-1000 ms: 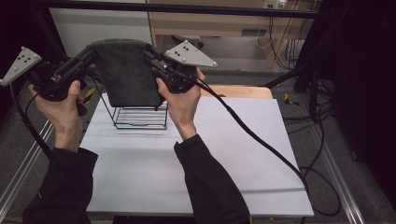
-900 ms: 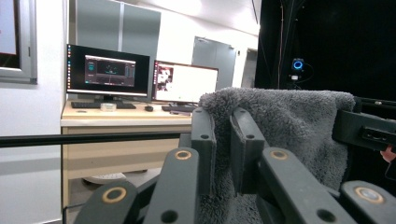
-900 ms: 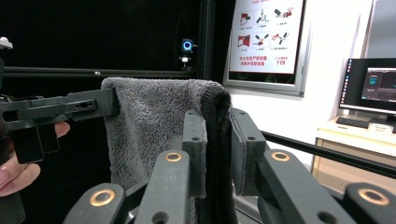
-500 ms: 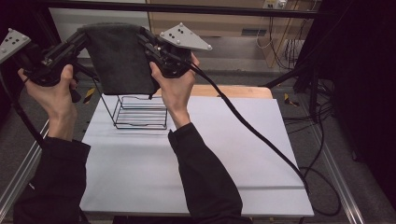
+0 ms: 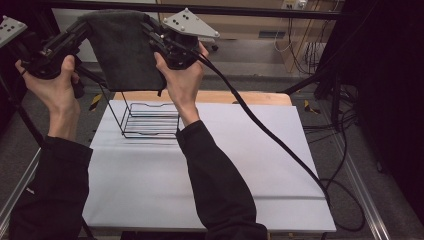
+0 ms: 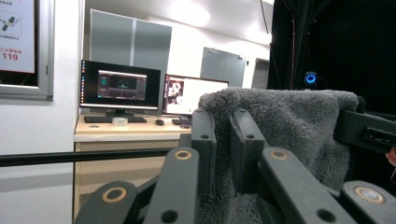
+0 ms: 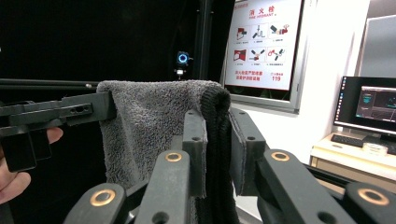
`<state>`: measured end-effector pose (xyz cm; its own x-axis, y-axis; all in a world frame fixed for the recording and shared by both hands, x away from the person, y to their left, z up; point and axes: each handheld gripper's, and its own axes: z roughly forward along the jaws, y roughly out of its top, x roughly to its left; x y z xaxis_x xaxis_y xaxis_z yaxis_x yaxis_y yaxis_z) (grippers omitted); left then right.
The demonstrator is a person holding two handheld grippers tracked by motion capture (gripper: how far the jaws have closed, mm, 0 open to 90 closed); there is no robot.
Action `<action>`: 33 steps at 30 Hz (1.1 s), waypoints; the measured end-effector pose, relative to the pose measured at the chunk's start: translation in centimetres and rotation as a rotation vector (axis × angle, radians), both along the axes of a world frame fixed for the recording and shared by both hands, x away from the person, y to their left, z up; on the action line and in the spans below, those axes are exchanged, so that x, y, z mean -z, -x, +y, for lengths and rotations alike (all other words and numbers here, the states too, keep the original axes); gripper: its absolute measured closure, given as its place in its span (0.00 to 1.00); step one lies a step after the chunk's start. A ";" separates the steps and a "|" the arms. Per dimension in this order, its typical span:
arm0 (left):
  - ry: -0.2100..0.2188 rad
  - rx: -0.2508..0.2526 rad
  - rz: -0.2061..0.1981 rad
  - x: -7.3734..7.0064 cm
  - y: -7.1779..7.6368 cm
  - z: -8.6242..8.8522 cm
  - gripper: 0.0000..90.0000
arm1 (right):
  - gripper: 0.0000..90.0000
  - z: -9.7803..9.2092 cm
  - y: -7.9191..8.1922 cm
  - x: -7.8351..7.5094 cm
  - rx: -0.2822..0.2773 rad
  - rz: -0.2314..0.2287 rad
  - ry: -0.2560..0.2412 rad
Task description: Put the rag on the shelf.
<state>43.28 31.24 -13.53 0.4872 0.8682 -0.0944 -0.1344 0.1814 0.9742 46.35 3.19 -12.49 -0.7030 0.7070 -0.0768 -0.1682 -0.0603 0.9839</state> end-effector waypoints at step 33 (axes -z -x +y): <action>0.009 -0.029 0.041 -1.4 -4.6 1.3 0.90 | 0.88 1.9 -4.6 -1.6 0.020 -0.015 0.029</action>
<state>47.89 32.58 -12.16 0.4570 0.8811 -0.1216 -0.0993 0.1864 0.9774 50.93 5.08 -10.87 -0.6876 0.7180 -0.1080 -0.1838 -0.0282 0.9826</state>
